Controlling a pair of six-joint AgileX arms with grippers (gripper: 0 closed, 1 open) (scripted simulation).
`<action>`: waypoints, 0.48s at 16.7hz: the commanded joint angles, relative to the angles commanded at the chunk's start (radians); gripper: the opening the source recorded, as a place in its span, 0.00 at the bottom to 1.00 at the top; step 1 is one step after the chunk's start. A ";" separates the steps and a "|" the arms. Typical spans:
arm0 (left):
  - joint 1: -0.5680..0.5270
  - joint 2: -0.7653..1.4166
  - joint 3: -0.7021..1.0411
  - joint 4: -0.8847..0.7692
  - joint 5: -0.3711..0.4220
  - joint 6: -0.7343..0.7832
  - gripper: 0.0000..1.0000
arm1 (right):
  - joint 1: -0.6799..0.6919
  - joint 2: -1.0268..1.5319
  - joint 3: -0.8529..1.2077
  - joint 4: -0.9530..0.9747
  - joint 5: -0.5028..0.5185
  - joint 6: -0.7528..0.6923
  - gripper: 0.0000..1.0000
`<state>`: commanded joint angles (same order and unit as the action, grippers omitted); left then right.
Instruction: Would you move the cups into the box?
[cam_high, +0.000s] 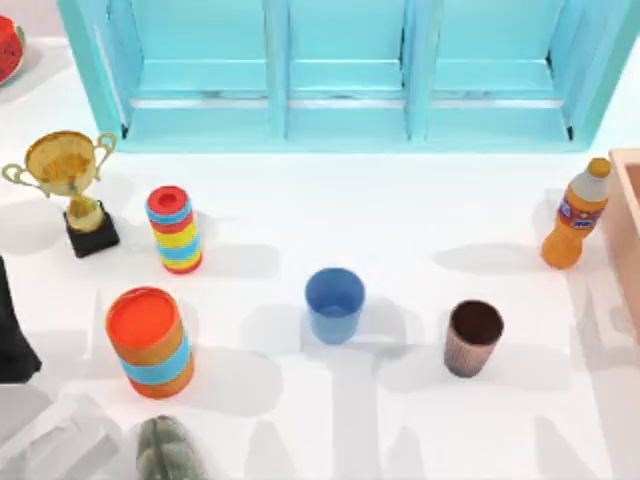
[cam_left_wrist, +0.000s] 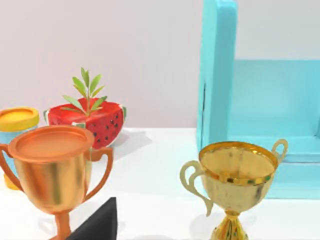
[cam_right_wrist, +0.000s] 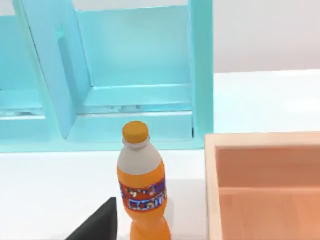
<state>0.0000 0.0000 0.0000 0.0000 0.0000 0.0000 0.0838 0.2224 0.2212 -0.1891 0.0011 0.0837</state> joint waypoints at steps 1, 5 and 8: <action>0.000 0.000 0.000 0.000 0.000 0.000 1.00 | 0.024 0.074 0.069 -0.058 0.001 0.024 1.00; 0.000 0.000 0.000 0.000 0.000 0.000 1.00 | 0.133 0.455 0.385 -0.331 0.005 0.136 1.00; 0.000 0.000 0.000 0.000 0.000 0.000 1.00 | 0.222 0.784 0.632 -0.552 0.006 0.226 1.00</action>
<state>0.0000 0.0000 0.0000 0.0000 0.0000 0.0000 0.3053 1.0062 0.8527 -0.7411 0.0068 0.3098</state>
